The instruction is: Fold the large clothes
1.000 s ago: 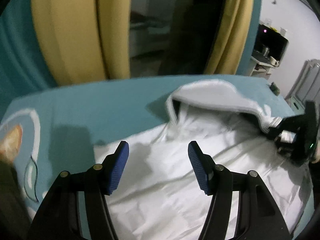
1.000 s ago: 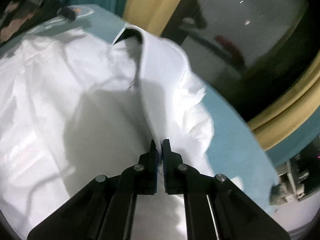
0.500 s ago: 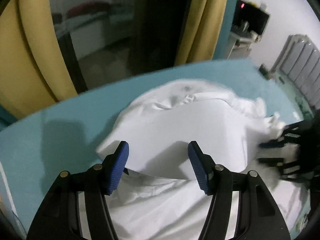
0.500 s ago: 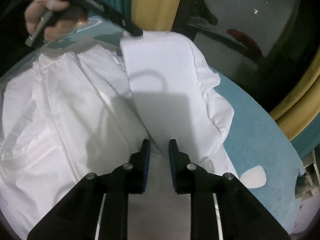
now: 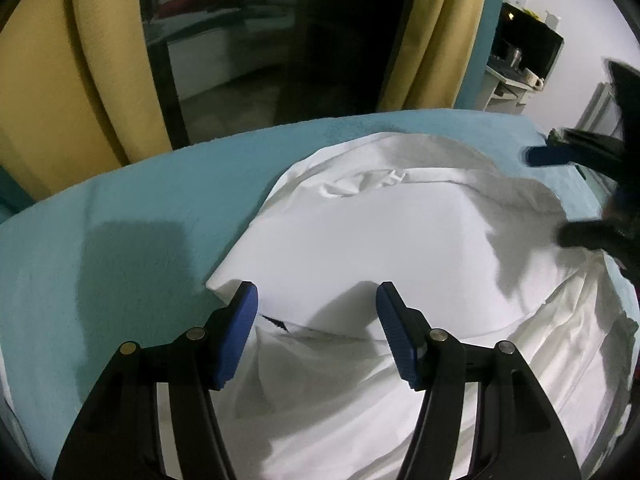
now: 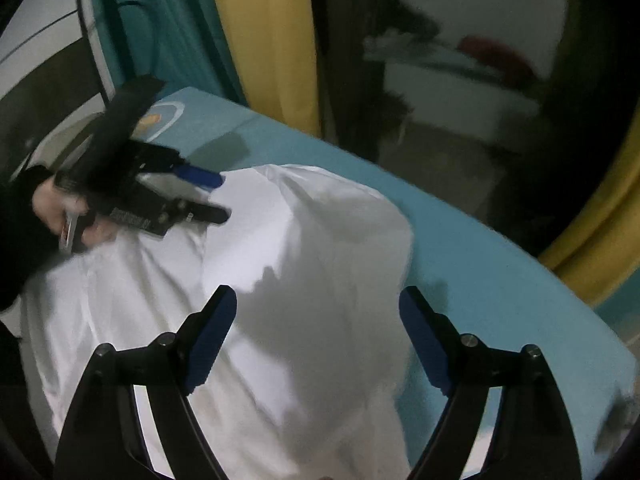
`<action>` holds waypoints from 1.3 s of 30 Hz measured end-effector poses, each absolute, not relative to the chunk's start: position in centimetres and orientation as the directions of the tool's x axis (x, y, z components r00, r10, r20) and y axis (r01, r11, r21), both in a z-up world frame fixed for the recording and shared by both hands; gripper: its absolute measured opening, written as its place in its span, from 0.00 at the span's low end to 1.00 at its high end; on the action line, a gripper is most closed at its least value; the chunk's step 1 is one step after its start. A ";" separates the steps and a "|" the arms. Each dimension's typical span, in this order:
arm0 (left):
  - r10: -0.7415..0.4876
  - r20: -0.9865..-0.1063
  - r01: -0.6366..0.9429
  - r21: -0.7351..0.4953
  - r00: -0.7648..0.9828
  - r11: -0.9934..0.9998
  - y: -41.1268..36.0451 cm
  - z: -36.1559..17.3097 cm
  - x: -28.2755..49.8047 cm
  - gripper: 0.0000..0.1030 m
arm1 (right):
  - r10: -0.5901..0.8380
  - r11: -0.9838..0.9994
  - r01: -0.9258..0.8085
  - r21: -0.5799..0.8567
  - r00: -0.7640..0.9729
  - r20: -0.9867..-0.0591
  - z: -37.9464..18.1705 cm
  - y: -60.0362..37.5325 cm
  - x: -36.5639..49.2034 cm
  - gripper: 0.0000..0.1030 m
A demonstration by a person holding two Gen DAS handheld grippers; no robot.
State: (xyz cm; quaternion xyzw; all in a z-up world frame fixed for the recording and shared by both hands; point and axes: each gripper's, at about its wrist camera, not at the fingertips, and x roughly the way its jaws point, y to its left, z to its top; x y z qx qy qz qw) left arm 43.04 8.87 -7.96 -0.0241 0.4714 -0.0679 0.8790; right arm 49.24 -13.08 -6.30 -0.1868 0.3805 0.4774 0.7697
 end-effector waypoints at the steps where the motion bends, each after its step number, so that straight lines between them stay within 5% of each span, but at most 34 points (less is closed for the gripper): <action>1: -0.142 -0.826 0.098 -0.105 0.545 0.990 9.0 -8.0 42.8 0.63 | 0.593 0.459 -0.884 0.088 0.231 -0.772 -6.6 -11.8 50.1 0.81; 7: -0.144 -0.830 0.095 -0.110 0.539 0.989 9.5 -7.9 43.0 0.63 | 0.508 0.357 -0.915 0.187 0.022 -0.861 -10.1 -6.8 51.4 0.82; 12: -0.134 -0.828 0.091 -0.100 0.545 0.991 9.4 -8.0 42.8 0.63 | 0.475 0.329 -0.939 0.096 0.077 -0.877 -10.9 -6.6 49.2 0.78; 15: -0.126 -0.831 0.083 -0.097 0.542 0.992 9.7 -7.7 42.7 0.63 | 0.453 0.364 -0.931 0.018 0.160 -0.877 -10.6 -7.3 48.8 0.40; 16: -0.127 -0.830 0.079 -0.099 0.543 0.992 9.8 -7.7 42.6 0.63 | 0.443 0.381 -0.924 -0.024 0.205 -0.872 -10.3 -7.6 48.6 0.09; 23: -0.126 -0.824 0.054 -0.115 0.553 0.992 11.2 -7.0 40.8 0.63 | 0.424 0.416 -0.856 -0.305 0.480 -0.768 -6.6 -7.7 45.9 0.05; 27: -0.122 -0.814 0.055 -0.111 0.568 0.992 11.7 -5.9 39.3 0.63 | 0.338 0.340 -0.618 -0.709 0.784 -0.521 -5.3 -6.7 42.2 0.05; 30: -0.122 -0.806 0.055 -0.111 0.580 0.992 12.3 -5.1 38.0 0.63 | 0.348 0.206 -0.483 -0.851 0.849 -0.397 -6.9 -5.9 38.7 0.05; 36: -0.122 -0.793 0.045 -0.119 0.597 0.992 13.0 -4.0 36.2 0.63 | 0.393 0.119 -0.491 -0.863 0.822 -0.413 -10.5 -6.5 32.9 0.05; 39: -0.124 -0.795 0.043 -0.122 0.595 0.992 13.2 -4.0 35.3 0.63 | 0.418 0.182 -0.600 -0.779 0.765 -0.491 -9.4 -7.6 31.4 0.05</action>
